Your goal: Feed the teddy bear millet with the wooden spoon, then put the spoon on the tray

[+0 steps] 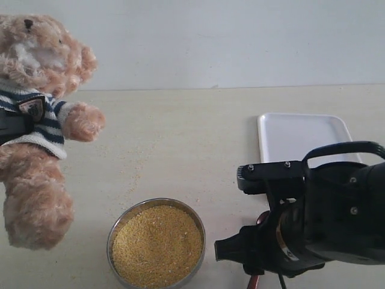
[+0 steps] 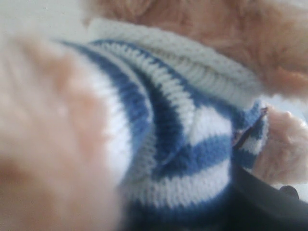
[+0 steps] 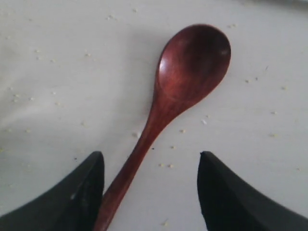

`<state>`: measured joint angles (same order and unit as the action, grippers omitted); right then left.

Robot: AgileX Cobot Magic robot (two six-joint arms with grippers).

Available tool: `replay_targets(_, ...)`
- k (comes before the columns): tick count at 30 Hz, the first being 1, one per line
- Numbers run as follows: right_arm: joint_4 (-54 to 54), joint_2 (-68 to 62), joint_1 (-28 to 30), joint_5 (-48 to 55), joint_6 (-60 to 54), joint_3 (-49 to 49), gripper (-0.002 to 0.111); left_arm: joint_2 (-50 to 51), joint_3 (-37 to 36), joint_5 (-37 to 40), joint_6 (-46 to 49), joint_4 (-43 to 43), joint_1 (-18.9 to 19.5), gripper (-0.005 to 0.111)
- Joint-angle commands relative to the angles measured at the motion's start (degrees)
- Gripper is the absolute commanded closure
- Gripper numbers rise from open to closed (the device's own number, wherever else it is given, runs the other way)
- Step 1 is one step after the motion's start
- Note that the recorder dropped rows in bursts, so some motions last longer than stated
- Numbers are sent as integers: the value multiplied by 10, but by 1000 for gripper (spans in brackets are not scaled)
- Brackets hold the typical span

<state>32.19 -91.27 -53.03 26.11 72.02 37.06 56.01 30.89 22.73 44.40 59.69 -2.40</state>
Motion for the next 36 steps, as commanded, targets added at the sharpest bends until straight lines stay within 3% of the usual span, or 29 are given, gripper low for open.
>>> replay_targets(1,-8,-11,-1,0,-2,3,52,-5,0,0,3,8,-2,102)
replay_targets(36,41,-33,-1,-7,37,3,52,-5,0,1,17,8,-2,102)
